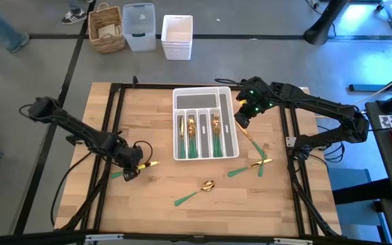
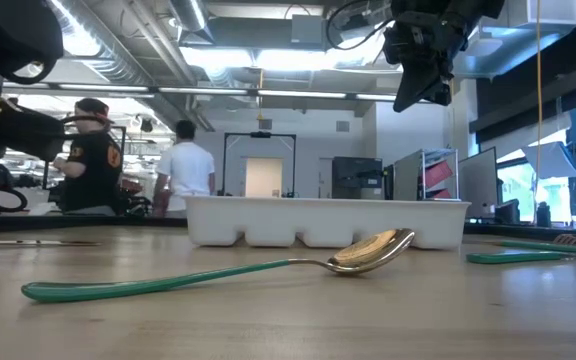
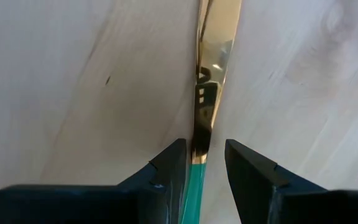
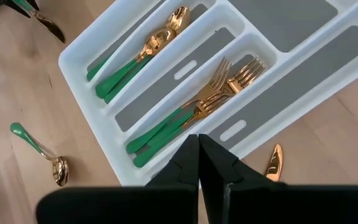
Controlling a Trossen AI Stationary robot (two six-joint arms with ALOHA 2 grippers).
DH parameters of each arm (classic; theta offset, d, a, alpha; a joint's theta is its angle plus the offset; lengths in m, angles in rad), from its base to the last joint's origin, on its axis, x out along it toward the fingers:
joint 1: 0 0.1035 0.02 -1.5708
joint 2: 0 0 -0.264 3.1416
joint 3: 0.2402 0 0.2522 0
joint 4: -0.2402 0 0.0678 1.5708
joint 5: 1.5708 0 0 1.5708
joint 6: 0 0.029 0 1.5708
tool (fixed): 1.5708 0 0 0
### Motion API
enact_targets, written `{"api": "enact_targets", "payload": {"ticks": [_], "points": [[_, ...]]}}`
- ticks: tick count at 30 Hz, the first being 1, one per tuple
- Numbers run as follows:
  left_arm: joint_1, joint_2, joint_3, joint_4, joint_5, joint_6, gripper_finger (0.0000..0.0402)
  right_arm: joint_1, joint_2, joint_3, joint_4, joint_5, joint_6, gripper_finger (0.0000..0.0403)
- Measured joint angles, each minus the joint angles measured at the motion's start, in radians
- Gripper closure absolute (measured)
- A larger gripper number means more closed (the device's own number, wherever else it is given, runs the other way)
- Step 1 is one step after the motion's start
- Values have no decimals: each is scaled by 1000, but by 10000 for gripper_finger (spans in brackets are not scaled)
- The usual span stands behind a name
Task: Sort silverware
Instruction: Put the bottom left knife into the silverware organizer
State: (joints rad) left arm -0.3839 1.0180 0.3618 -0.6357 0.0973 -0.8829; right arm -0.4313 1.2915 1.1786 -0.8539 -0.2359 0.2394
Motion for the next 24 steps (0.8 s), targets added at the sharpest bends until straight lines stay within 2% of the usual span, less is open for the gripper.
{"api": "enact_targets", "payload": {"ticks": [13, 18, 24], "points": [[-24, 40, 2, -3, -45, -50, 297, 0, 0, 0, 0, 0, 3, 397], [-24, 40, 1, -19, -62, -63, 322, 0, 0, 0, 0, 0, 3, 397], [-23, 41, 0, -21, -89, -179, 354, 0, 0, 0, 0, 0, 3, 397]]}}
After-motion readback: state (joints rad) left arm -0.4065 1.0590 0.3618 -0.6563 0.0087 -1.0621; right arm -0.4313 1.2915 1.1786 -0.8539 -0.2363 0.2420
